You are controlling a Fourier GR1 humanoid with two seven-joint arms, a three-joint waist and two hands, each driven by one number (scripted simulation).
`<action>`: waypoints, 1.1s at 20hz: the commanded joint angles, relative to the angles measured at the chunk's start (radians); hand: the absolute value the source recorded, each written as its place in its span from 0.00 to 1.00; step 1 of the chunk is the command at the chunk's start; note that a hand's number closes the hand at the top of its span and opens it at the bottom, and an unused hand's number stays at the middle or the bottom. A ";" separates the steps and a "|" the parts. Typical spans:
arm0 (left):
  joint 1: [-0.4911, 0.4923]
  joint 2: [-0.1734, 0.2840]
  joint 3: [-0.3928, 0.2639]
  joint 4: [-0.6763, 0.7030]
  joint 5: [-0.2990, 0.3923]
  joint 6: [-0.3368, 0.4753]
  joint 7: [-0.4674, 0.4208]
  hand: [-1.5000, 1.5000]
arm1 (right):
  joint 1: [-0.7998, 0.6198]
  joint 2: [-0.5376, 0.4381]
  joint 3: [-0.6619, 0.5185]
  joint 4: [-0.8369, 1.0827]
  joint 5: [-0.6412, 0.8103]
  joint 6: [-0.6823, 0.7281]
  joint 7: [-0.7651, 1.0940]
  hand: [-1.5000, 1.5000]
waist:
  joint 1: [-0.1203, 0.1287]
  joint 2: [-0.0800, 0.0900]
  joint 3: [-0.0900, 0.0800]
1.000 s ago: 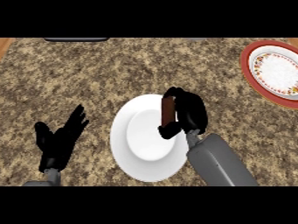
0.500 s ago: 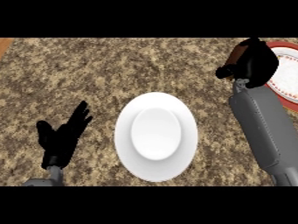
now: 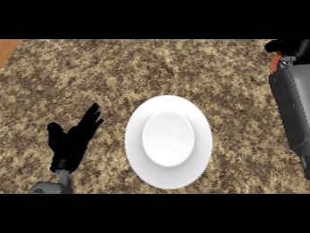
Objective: Pick the sweet potato from the plate and place it in the plate
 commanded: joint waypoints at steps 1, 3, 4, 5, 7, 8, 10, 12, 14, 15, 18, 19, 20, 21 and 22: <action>0.003 -0.010 -0.012 0.030 -0.012 0.008 0.012 0.50 | -0.031 0.012 -0.077 0.024 0.121 -0.218 0.232 1.00 | -0.007 -0.003 0.000; 0.025 0.006 0.000 0.017 0.000 -0.009 -0.006 0.50 | -0.013 -0.032 -0.133 0.067 0.184 -0.228 0.234 1.00 | 0.006 0.002 0.000; 0.002 0.000 0.001 0.020 -0.006 0.003 0.001 0.50 | 0.005 -0.020 -0.145 0.087 0.217 -0.249 0.238 1.00 | -0.004 0.002 0.001; 0.007 0.008 -0.002 0.028 -0.006 -0.005 0.020 0.50 | -0.002 -0.012 -0.166 0.084 0.234 -0.264 0.244 1.00 | -0.013 -0.006 0.001; 0.022 -0.010 -0.016 -0.008 -0.009 0.010 0.024 0.50 | 0.015 -0.025 -0.207 0.105 0.296 -0.284 0.253 1.00 | -0.010 -0.011 0.002; 0.010 -0.003 0.005 0.023 -0.003 0.011 0.022 0.50 | 0.035 -0.051 -0.232 0.118 0.322 -0.293 0.243 1.00 | -0.021 -0.005 0.001; 0.029 -0.021 -0.013 0.018 -0.011 0.018 0.008 0.50 | 0.057 -0.049 -0.275 0.120 0.372 -0.333 0.255 1.00 | -0.021 -0.006 0.002; 0.027 -0.002 -0.005 0.003 -0.015 0.020 0.030 0.50 | 0.076 -0.059 -0.331 0.131 0.393 -0.356 0.249 1.00 | -0.030 -0.013 0.003; 0.057 0.001 0.005 0.026 0.001 -0.003 -0.009 0.50 | 0.073 -0.048 -0.368 0.138 0.429 -0.390 0.250 1.00 | -0.023 -0.014 0.002; 0.032 -0.019 -0.011 -0.001 -0.017 0.031 0.030 0.50 | 0.090 -0.044 -0.387 0.149 0.445 -0.417 0.246 1.00 | -0.029 -0.016 0.003; 0.019 -0.016 0.001 0.026 -0.014 0.025 0.019 0.50 | 0.121 -0.052 -0.459 0.185 0.443 -0.490 0.204 1.00 | -0.039 -0.014 0.004; 0.020 -0.007 0.020 0.020 -0.006 0.027 0.012 0.50 | 0.137 -0.053 -0.480 0.198 0.437 -0.530 0.183 1.00 | -0.037 -0.014 0.004; 0.032 -0.020 -0.005 0.019 -0.018 0.027 0.014 0.50 | 0.136 -0.068 -0.506 0.216 0.437 -0.533 0.169 1.00 | -0.039 -0.016 0.004; 0.023 -0.020 0.004 0.027 -0.017 0.034 0.018 0.50 | 0.144 -0.071 -0.523 0.226 0.434 -0.567 0.150 1.00 | -0.042 -0.016 0.004; 0.017 -0.014 0.004 0.036 -0.014 0.023 0.025 0.50 | 0.113 -0.067 -0.537 0.231 0.433 -0.561 0.143 1.00 | -0.045 -0.021 0.003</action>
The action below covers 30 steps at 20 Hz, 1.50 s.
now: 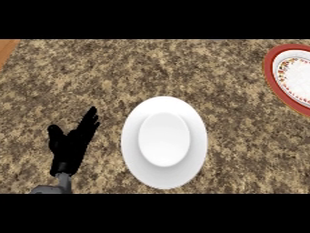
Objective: Pick the sweet potato from the plate and place it in the plate
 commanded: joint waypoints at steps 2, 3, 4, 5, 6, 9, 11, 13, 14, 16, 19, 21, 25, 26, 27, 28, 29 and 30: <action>0.024 0.014 0.012 0.017 0.014 -0.024 -0.010 0.50 | -0.036 -0.066 -0.102 0.097 0.001 -0.152 0.107 1.00 | 0.001 -0.002 -0.004; 0.002 -0.003 0.008 0.010 0.016 -0.003 0.038 0.50 | -0.002 -0.082 -0.122 0.117 -0.038 -0.211 0.065 1.00 | -0.007 -0.001 -0.002; -0.010 0.006 0.021 0.021 0.024 -0.019 0.007 0.50 | -0.053 -0.040 -0.191 0.131 -0.083 -0.083 0.132 1.00 | 0.005 0.005 -0.002; 0.031 0.027 0.023 0.001 0.026 -0.032 0.004 0.50 | -0.040 -0.063 -0.215 0.166 -0.125 -0.064 0.097 1.00 | -0.002 -0.005 -0.002; 0.015 0.004 0.006 0.009 0.013 -0.018 0.004 0.50 | -0.026 -0.073 -0.229 0.231 -0.148 -0.039 0.061 0.00 | 0.000 0.003 -0.001; -0.005 0.010 0.020 -0.005 0.020 -0.010 0.036 0.50 | -0.072 -0.092 -0.263 0.324 -0.278 -0.045 -0.043 0.00 | 0.000 -0.001 0.001; 0.022 0.022 0.018 -0.014 0.021 -0.027 0.019 0.50 | -0.050 -0.082 -0.276 0.369 -0.370 -0.115 -0.148 0.00 | -0.010 -0.008 0.001; -0.010 -0.020 0.013 0.039 0.013 -0.001 -0.001 0.50 | -0.040 -0.080 -0.278 0.380 -0.426 -0.177 -0.247 0.00 | -0.019 -0.002 0.002; 0.013 0.019 0.025 -0.002 0.026 -0.026 0.023 0.50 | -0.053 -0.086 -0.283 0.377 -0.452 -0.192 -0.277 0.00 | -0.007 -0.004 0.003; -0.003 -0.013 0.010 0.028 0.004 -0.001 0.004 0.50 | -0.063 -0.065 -0.267 0.351 -0.486 -0.262 -0.358 0.00 | -0.015 -0.005 0.002; 0.032 -0.006 0.006 0.008 0.009 -0.013 -0.001 0.50 | -0.059 -0.048 -0.267 0.305 -0.554 -0.350 -0.446 0.00 | -0.010 -0.009 0.002; 0.001 -0.022 0.008 0.040 0.006 -0.004 -0.007 0.50 | -0.075 -0.052 -0.259 0.274 -0.589 -0.387 -0.490 0.00 | -0.018 -0.006 0.001; 0.042 -0.014 0.004 0.007 -0.004 0.007 0.012 0.50 | -0.028 0.007 -0.249 0.203 -0.751 -0.449 -0.584 0.00 | -0.037 -0.020 -0.001; 0.020 -0.001 0.028 0.038 0.010 -0.008 0.005 0.50 | -0.047 -0.048 -0.245 0.192 -0.798 -0.382 -0.601 0.00 | -0.040 -0.018 -0.001; 0.060 -0.010 0.002 0.000 -0.002 -0.005 -0.004 0.50 | -0.020 0.014 -0.228 0.152 -0.850 -0.432 -0.632 0.00 | -0.039 -0.022 -0.001; 0.021 0.024 0.058 0.032 0.043 -0.035 0.019 0.50 | -0.011 0.043 -0.200 0.112 -0.902 -0.422 -0.665 0.00 | -0.045 -0.022 -0.001; 0.052 0.012 0.034 0.012 0.012 -0.019 -0.012 0.50 | -0.007 0.050 -0.171 0.075 -0.972 -0.368 -0.686 0.00 | -0.047 -0.026 -0.002; 0.039 0.026 0.055 0.015 0.030 -0.029 0.002 0.50 | 0.046 0.116 -0.131 -0.006 -1.028 -0.374 -0.724 0.00 | -0.059 -0.030 -0.002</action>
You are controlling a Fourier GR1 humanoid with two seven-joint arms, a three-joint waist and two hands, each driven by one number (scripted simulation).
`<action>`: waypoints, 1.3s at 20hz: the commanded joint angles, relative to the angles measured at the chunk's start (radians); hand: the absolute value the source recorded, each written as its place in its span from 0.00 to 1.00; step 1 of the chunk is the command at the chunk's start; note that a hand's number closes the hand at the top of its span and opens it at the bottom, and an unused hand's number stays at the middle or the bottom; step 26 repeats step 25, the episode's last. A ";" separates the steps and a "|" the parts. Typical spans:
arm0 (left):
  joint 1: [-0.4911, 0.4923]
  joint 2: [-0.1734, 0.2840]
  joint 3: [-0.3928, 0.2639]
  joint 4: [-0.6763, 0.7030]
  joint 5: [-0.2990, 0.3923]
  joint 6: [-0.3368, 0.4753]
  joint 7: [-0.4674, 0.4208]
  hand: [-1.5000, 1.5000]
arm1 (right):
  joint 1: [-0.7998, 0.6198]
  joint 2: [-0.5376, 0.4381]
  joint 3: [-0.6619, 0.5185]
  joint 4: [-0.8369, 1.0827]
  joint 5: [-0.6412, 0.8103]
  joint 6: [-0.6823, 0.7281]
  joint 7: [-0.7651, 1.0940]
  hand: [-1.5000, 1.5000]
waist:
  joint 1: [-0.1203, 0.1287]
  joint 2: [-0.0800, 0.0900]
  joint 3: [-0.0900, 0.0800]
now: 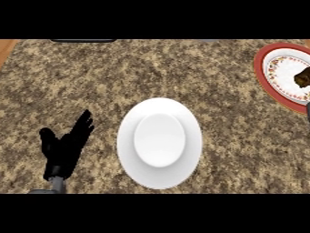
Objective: Pick the sweet potato from the plate and place it in the plate
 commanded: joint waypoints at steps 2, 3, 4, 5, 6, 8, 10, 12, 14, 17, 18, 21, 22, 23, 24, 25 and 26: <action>0.017 0.022 0.017 -0.011 0.011 -0.004 0.049 0.50 | 0.112 0.133 0.146 -0.255 -0.280 0.052 -0.130 0.00 | -0.028 -0.011 -0.004; 0.025 0.017 0.023 -0.011 0.019 -0.013 0.020 0.50 | 0.162 0.163 0.180 -0.294 -0.329 0.039 -0.161 0.00 | -0.022 -0.007 -0.005; 0.000 0.012 0.033 0.017 0.008 0.002 0.007 0.50 | 0.185 0.160 0.211 -0.336 -0.382 0.093 -0.180 0.00 | -0.027 -0.007 -0.005; 0.048 -0.009 -0.006 -0.041 -0.011 0.024 0.042 0.50 | 0.216 0.135 0.226 -0.350 -0.427 0.117 -0.199 0.00 | -0.019 -0.006 -0.005; 0.042 -0.009 0.008 -0.024 0.003 0.021 0.045 0.50 | 0.254 0.208 0.266 -0.408 -0.434 0.098 -0.231 0.00 | -0.024 -0.008 -0.006; 0.027 -0.003 0.010 0.007 -0.004 0.001 0.020 0.50 | 0.314 0.225 0.302 -0.471 -0.486 0.116 -0.254 0.00 | -0.027 -0.007 -0.008; 0.058 -0.034 -0.018 0.028 -0.031 0.012 -0.042 0.50 | 0.353 0.242 0.334 -0.468 -0.547 0.119 -0.307 0.00 | -0.021 -0.005 -0.007; 0.007 0.015 0.056 0.045 0.008 -0.016 -0.012 0.50 | 0.410 0.297 0.358 -0.534 -0.464 0.121 -0.221 0.00 | -0.029 -0.008 -0.009; 0.008 0.026 0.059 0.071 0.006 -0.045 -0.030 0.50 | 0.416 0.301 0.376 -0.490 -0.472 0.092 -0.244 0.00 | -0.023 -0.006 -0.009; -0.023 -0.016 0.031 0.052 -0.027 0.002 0.026 0.50 | 0.399 0.316 0.404 -0.470 -0.366 0.085 -0.155 0.00 | -0.023 -0.006 -0.009; 0.047 0.009 0.025 -0.043 -0.011 -0.019 0.039 0.50 | 0.445 0.337 0.522 -0.507 -0.332 0.021 -0.065 0.00 | -0.021 -0.009 -0.010; 0.006 -0.013 0.038 -0.018 -0.013 0.000 0.055 0.50 | 0.511 0.338 0.585 -0.571 -0.244 0.003 0.080 0.00 | -0.024 -0.009 -0.010; 0.021 -0.016 0.049 0.056 -0.001 -0.037 -0.023 0.50 | 0.512 0.338 0.578 -0.550 -0.261 0.003 0.069 0.00 | -0.023 -0.007 -0.010; 0.030 -0.047 0.014 0.035 -0.037 -0.004 -0.014 0.50 | 0.527 0.338 0.542 -0.585 -0.269 0.037 0.022 0.00 | -0.023 -0.007 -0.009; -0.011 -0.006 0.061 0.075 -0.024 -0.028 -0.020 0.50 | 0.434 0.338 0.481 -0.547 -0.170 0.060 0.088 0.00 | -0.023 -0.006 -0.010; -0.061 -0.012 0.070 0.096 -0.022 -0.015 0.010 0.50 | 0.512 0.339 0.596 -0.591 -0.144 0.014 0.187 0.00 | -0.026 -0.007 -0.010; -0.061 -0.012 0.070 0.096 -0.022 -0.015 0.010 0.50 | 0.512 0.339 0.596 -0.591 -0.144 0.014 0.187 0.00 | -0.026 -0.007 -0.010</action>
